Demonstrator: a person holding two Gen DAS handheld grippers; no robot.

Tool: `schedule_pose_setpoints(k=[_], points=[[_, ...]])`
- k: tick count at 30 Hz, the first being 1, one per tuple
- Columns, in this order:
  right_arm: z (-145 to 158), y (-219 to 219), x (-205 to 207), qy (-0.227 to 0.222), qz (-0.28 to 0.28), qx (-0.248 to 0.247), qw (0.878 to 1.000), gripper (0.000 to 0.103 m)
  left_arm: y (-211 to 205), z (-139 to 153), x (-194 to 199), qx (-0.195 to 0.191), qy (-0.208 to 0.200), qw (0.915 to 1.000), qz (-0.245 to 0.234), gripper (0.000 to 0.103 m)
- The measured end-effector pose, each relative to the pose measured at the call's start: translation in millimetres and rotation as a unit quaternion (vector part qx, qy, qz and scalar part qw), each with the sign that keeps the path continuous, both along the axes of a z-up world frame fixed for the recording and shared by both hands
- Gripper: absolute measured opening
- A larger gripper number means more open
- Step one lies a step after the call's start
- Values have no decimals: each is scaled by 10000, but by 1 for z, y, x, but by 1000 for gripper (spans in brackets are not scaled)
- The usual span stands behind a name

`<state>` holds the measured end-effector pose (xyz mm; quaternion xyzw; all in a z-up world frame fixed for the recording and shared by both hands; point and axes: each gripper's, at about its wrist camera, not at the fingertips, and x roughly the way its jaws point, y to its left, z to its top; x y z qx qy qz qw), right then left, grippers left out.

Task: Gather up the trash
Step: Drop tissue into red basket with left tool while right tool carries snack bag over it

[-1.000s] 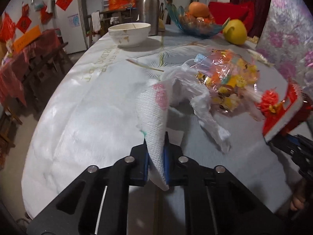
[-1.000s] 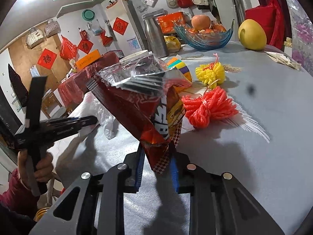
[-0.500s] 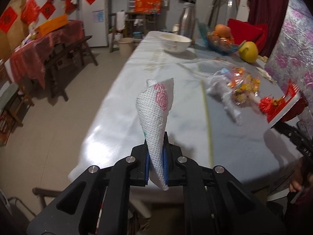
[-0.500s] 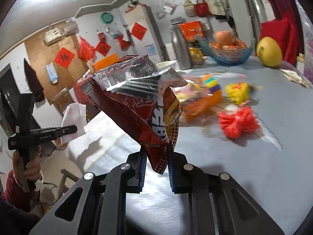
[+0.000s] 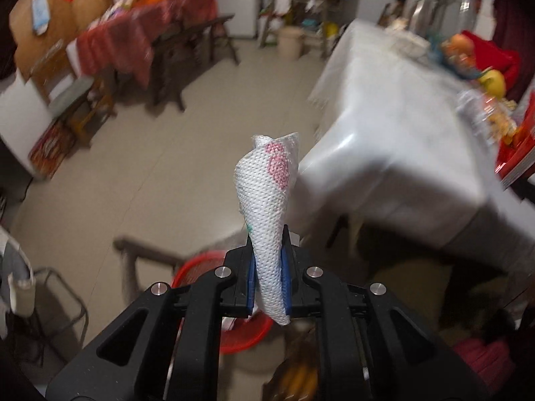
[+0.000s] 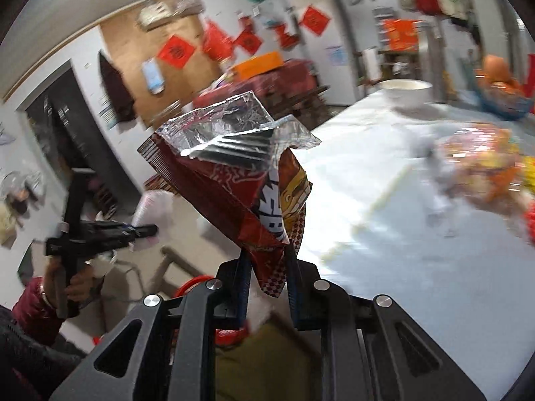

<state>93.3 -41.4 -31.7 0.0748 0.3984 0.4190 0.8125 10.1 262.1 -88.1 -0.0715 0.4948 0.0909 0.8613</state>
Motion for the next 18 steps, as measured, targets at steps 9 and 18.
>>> schedule_pose_setpoints(k=[9,18], points=[[-13,104,-31,335,937,-566,9934,19,53,-109,-29,-407,1146,9923,240,67],[-37,173,-53,637,1504,-1040,9811,19,92,-109,-46,-210,906,9930,729,85]])
